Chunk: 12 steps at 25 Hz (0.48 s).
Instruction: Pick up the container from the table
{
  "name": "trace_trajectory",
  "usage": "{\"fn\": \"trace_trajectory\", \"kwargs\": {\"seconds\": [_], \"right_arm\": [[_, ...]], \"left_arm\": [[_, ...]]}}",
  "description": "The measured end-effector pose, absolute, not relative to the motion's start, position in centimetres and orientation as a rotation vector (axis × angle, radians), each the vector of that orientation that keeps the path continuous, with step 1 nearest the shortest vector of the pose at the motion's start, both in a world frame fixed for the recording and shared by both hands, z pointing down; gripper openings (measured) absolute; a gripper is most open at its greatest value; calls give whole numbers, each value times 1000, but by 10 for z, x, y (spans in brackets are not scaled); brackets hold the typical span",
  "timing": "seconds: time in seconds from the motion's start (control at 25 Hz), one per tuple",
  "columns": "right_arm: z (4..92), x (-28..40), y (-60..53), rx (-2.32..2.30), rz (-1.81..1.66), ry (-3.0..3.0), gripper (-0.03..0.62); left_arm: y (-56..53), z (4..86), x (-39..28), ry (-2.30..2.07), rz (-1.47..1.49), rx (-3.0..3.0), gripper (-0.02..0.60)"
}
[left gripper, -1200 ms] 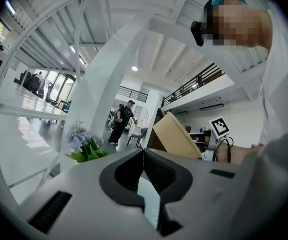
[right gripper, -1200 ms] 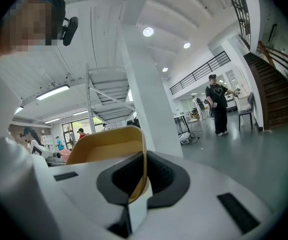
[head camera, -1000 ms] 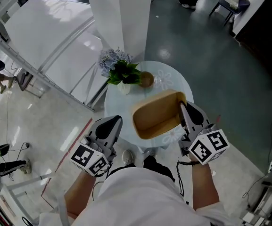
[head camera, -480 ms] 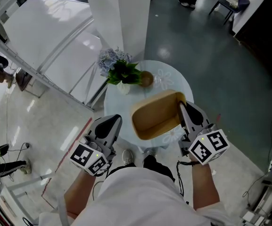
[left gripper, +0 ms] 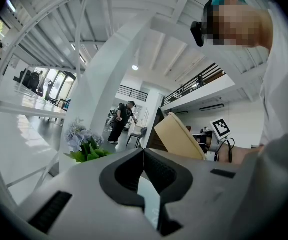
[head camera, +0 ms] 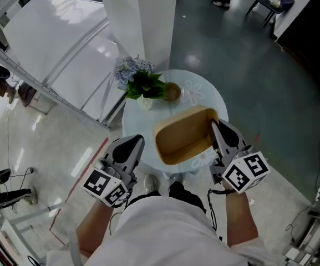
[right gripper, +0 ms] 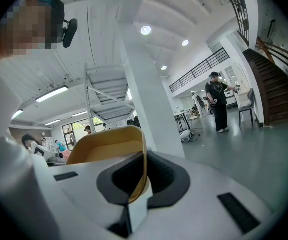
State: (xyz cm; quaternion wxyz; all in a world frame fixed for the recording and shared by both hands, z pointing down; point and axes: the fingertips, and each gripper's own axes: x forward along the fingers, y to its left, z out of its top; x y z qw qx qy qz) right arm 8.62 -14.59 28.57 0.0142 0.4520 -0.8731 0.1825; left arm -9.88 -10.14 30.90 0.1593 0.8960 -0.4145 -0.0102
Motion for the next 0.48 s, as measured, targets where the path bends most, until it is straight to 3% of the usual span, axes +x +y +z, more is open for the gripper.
{"fn": "trace_trajectory", "kwargs": {"seconds": [0.48], "right_arm": [[298, 94, -150, 1418, 618, -2707, 31]], "left_arm": [[-108, 318, -97, -1179, -23, 2553, 21]]}}
